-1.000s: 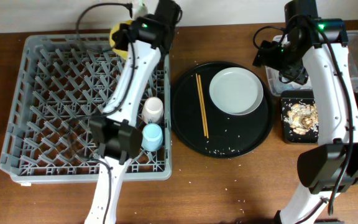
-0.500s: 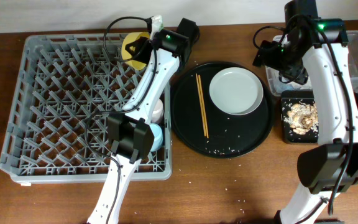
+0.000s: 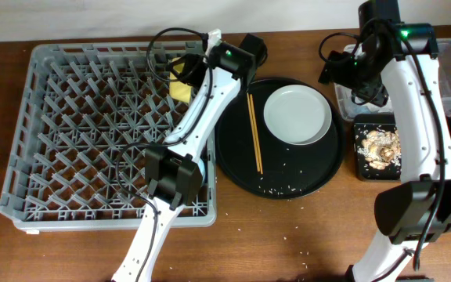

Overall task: Sort waste into correct bins and load items into the dishwasher rack
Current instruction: 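Grasp the white plate with the left gripper and stand it in the rack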

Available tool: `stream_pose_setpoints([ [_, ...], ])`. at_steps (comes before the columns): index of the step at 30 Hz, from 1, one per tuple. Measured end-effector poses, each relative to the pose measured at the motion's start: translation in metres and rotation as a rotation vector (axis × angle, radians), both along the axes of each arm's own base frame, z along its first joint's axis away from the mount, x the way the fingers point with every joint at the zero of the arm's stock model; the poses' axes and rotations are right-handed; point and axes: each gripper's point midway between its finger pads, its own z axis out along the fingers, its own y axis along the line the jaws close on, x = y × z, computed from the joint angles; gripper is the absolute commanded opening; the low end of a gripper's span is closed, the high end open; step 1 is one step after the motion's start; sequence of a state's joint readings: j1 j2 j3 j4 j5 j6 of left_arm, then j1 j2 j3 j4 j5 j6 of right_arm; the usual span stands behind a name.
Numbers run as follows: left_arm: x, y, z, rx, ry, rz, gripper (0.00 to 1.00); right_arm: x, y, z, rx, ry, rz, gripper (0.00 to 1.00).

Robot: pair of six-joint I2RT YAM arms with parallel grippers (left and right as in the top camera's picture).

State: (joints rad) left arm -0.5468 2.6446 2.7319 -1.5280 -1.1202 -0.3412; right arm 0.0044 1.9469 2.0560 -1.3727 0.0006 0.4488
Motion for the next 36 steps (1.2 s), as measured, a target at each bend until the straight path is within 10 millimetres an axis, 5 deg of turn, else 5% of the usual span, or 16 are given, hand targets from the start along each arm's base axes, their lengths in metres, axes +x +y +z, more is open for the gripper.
stream_pose_setpoints([
  [4,0.004,-0.032,-0.004,-0.082,-0.050,-0.049,0.63,0.000,0.000,0.000,0.000,0.000,0.000,0.99],
  [8,-0.004,-0.094,-0.035,-0.344,0.094,-0.200,0.73,0.000,0.000,0.000,0.000,0.000,0.001,0.99],
  [10,-0.005,-0.114,-0.015,-0.537,0.108,-0.268,0.75,0.000,0.000,0.000,0.000,0.000,0.000,0.98],
  [11,-0.003,-0.133,0.026,-0.757,0.062,-0.356,0.66,0.000,0.000,0.000,0.000,0.000,0.000,0.98],
  [13,-0.023,-0.151,0.032,-0.944,0.179,-0.427,0.63,0.000,0.000,0.000,0.000,0.000,0.000,0.99],
  [15,-0.042,-0.168,0.008,-1.004,0.314,-0.425,0.63,0.000,0.000,0.000,0.000,0.000,0.000,0.98],
  [17,-0.044,-0.184,-0.013,-1.019,0.360,-0.426,0.50,0.000,0.000,0.000,0.000,0.000,0.001,0.98],
  [20,-0.043,-0.222,-0.075,-1.064,0.409,-0.401,0.49,0.000,0.000,0.000,0.000,0.000,0.000,0.99],
  [24,-0.045,-0.227,-0.132,-1.087,0.429,-0.309,0.45,0.000,0.000,0.000,0.000,0.000,0.000,0.98],
  [26,-0.047,-0.225,-0.144,-1.084,0.441,-0.291,0.32,0.000,0.000,0.000,0.000,0.000,0.000,0.98],
  [28,-0.049,-0.224,-0.150,-1.083,0.446,-0.275,0.25,0.000,0.000,0.000,0.000,0.000,0.000,0.99],
  [29,-0.050,-0.224,-0.152,-1.084,0.447,-0.272,0.11,0.000,0.000,0.000,0.000,0.000,0.000,0.98],
  [31,-0.052,-0.225,-0.159,-1.080,0.455,-0.270,0.01,0.000,0.000,0.000,0.000,0.000,0.001,0.98],
  [36,-0.051,-0.231,-0.157,-1.108,0.447,-0.277,0.01,0.000,0.000,0.000,0.000,0.000,0.001,0.98],
])
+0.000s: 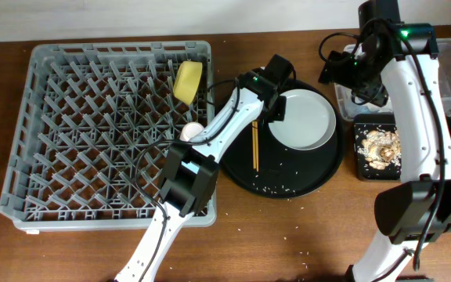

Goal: Sort waste into correct bins and load items into the dishwasher rack

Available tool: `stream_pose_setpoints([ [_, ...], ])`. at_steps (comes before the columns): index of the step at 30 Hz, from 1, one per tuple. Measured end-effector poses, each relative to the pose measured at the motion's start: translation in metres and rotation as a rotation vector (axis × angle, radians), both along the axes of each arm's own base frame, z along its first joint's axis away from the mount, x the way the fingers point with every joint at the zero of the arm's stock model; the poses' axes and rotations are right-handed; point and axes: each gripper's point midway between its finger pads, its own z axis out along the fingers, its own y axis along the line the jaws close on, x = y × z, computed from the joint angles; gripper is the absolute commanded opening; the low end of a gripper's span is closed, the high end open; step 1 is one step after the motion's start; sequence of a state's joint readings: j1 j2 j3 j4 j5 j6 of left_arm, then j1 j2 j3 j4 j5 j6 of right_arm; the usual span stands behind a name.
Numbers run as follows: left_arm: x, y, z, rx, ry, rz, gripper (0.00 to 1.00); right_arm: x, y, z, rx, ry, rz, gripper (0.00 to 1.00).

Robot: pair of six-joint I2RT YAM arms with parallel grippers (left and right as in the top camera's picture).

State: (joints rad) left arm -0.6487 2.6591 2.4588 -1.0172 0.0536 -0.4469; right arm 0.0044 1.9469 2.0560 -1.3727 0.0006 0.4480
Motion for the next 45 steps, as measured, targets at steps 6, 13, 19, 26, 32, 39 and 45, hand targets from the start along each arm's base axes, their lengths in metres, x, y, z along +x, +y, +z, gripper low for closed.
stream_pose_setpoints([
  [6,0.025,0.054,0.089,0.058,-0.117,0.024,0.01,0.000,0.000,0.000,0.000,0.000,-0.001,0.98],
  [13,0.041,0.268,0.339,0.544,-0.655,0.231,0.00,0.000,0.000,0.000,0.000,0.000,0.000,0.99],
  [19,0.064,0.346,0.247,1.019,-0.454,0.306,0.00,0.000,0.000,0.000,0.000,0.000,-0.001,0.98],
  [26,0.071,0.345,0.201,1.057,-0.414,0.303,0.85,0.000,0.000,0.000,0.000,0.000,0.000,0.99],
  [32,0.082,0.273,0.214,0.530,-0.428,0.163,0.71,0.000,0.000,0.000,0.000,-0.001,0.000,0.98],
  [39,-0.016,0.063,0.157,-0.033,-0.137,-0.202,0.65,0.000,0.000,0.000,0.000,0.000,0.000,0.98],
  [45,-0.022,0.033,0.054,-0.013,-0.056,-0.139,0.64,0.000,0.000,0.000,0.000,0.000,0.000,0.98],
])
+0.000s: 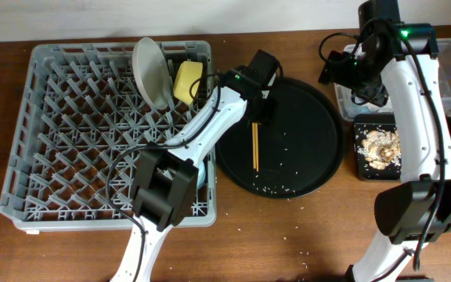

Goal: Sort waste into correct bins and load items into the dishwasher rack

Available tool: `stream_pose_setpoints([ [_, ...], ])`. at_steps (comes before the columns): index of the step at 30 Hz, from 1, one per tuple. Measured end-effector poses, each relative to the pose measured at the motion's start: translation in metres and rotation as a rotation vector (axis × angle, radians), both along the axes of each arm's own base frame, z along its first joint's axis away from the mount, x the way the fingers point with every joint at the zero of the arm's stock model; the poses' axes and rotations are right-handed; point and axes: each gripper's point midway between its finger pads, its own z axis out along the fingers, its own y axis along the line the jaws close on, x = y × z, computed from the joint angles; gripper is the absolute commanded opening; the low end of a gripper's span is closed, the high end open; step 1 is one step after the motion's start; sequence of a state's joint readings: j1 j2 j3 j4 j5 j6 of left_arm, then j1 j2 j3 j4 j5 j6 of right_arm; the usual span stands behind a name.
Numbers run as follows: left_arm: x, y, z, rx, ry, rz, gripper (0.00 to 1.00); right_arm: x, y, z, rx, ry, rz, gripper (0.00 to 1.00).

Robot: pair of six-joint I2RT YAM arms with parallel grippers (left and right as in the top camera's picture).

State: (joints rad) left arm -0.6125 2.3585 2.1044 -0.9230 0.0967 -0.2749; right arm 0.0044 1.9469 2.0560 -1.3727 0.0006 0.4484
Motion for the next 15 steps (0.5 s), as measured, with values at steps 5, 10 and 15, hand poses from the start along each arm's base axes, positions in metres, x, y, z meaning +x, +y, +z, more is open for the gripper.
stream_pose_setpoints([
  [5,-0.003,-0.009,-0.045,0.025,0.044,-0.001,0.63,0.000,0.000,0.000,0.000,0.000,0.000,0.98],
  [10,-0.003,-0.012,-0.045,0.020,0.039,-0.004,0.63,0.000,0.000,0.000,0.000,0.000,0.000,0.98],
  [15,-0.004,-0.011,-0.055,0.035,0.050,0.000,0.63,0.000,0.000,0.000,0.000,0.000,0.000,0.98],
])
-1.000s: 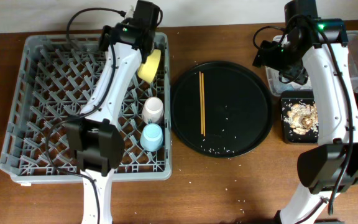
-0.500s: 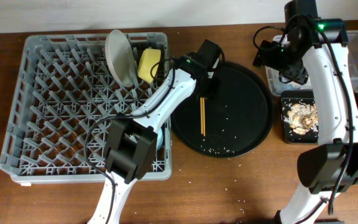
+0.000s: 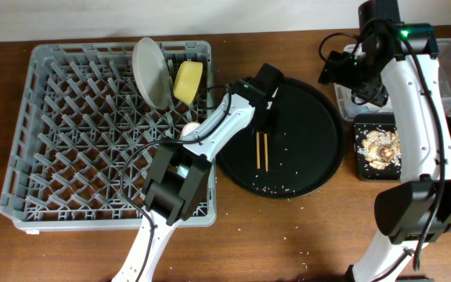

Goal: Sort waste into correct bins and load items into the dishwasher rack

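Observation:
A white plate (image 3: 150, 72) stands on edge in the back of the grey dishwasher rack (image 3: 69, 157), beside a yellow sponge-like item (image 3: 188, 82). A pair of wooden chopsticks (image 3: 261, 153) lies on the round black tray (image 3: 304, 149) among scattered crumbs. My left gripper (image 3: 263, 116) hangs over the far end of the chopsticks and hides it; its jaws do not show. My right gripper (image 3: 331, 72) is held at the back right next to the clear bin, and its jaws are too dark to read.
A black bin (image 3: 377, 147) holding food scraps sits right of the tray, in front of the clear bin. A small white round object (image 3: 188, 127) rests at the rack's right edge under my left arm. Crumbs lie on the wooden table in front.
My left gripper has moved a little right and toward the front, onto the far end of the chopsticks. The chopsticks now lie slightly further right on the tray. The right arm is unchanged.
My left gripper was at the rack's back right corner while the plate lay on the tray. It then stood at the plate's left edge on the tray. Later the plate stood in the rack and the gripper was back over the tray, now at the chopsticks.

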Available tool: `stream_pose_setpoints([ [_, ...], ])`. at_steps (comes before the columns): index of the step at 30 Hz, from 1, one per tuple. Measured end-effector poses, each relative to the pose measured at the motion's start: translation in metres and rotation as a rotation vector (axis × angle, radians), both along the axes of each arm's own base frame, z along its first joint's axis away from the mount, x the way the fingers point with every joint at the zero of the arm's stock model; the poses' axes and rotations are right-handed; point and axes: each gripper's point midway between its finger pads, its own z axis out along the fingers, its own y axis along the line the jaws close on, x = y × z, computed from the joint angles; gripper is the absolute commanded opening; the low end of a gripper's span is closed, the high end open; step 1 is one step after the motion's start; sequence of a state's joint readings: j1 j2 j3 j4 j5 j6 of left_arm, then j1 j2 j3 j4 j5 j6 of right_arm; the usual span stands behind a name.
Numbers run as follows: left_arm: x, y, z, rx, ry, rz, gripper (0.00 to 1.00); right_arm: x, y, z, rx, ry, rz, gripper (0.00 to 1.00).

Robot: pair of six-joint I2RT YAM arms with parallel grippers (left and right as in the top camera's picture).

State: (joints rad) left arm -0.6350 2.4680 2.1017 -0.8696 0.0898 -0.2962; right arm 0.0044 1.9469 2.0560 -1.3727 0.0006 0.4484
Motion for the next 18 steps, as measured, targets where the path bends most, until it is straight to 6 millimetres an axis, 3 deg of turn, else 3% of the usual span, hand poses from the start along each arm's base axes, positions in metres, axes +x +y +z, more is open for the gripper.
stream_pose_setpoints([
  [4,-0.003,0.002,0.001,0.012,0.017,0.000,0.63,0.000,0.000,0.000,0.000,0.000,0.000,0.99],
  [6,0.004,0.007,0.015,0.043,0.004,0.015,0.63,0.000,0.000,0.000,0.000,0.000,0.000,0.98],
  [8,0.017,0.024,0.026,0.091,-0.033,0.054,0.59,0.000,0.000,0.000,0.000,0.000,0.000,0.98],
  [12,0.036,0.054,0.025,0.170,-0.079,0.118,0.59,0.000,0.000,0.000,0.000,0.000,0.000,0.98],
  [18,0.033,0.046,0.015,0.161,-0.066,0.102,0.60,0.000,0.000,0.000,0.000,0.000,0.000,0.98],
])
